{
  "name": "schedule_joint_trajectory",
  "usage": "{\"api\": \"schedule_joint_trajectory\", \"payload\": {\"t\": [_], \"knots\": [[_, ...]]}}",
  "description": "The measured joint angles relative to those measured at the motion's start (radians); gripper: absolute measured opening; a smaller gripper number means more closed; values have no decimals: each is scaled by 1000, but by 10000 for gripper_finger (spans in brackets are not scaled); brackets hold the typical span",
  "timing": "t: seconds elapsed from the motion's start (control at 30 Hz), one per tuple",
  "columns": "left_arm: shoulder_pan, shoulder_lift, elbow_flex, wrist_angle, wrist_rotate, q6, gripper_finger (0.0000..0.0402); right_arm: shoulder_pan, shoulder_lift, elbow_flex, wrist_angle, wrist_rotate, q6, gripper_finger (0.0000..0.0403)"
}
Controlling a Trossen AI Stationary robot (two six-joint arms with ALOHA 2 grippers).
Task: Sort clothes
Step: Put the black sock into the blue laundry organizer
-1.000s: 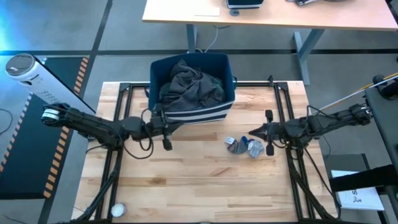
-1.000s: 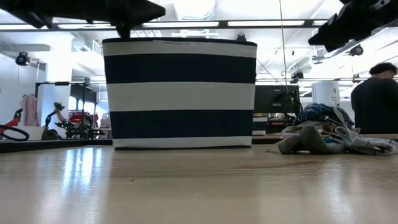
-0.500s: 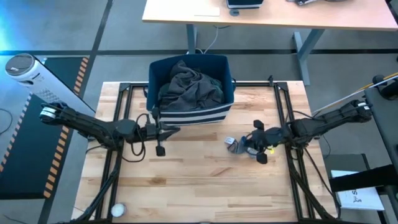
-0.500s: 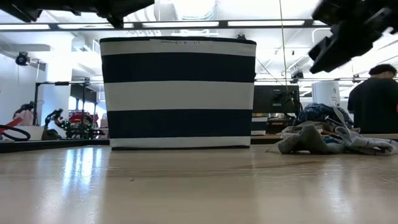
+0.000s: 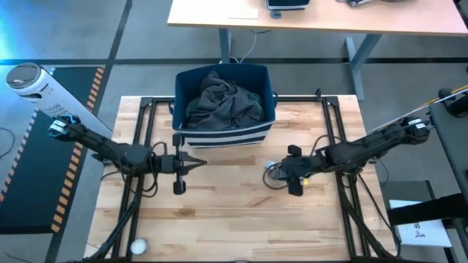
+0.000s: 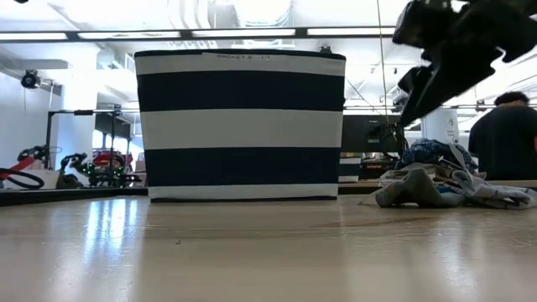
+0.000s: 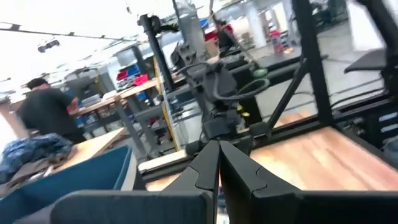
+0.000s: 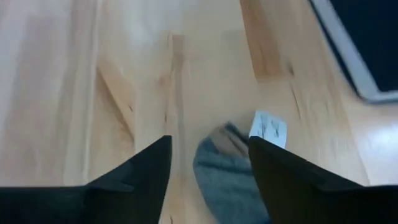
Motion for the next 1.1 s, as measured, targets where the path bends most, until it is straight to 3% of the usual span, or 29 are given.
{"api": "schedule_joint_trajectory", "payload": {"t": [0.17,0.43,0.7,0.93,1.1], "knots": [[-44,-9,-47,2,-78,-19,0,0,90,36,-36,0,9,229],[-83,-18,-108,74,-83,-38,0,0,196,53,-34,9,31,259],[-87,-111,-231,202,-101,-25,0,0,286,54,-36,28,48,279],[-87,-240,-336,228,-158,-24,0,0,370,53,-35,66,94,254],[-87,-338,-415,254,-178,-43,0,0,412,54,-32,73,78,193]]}}
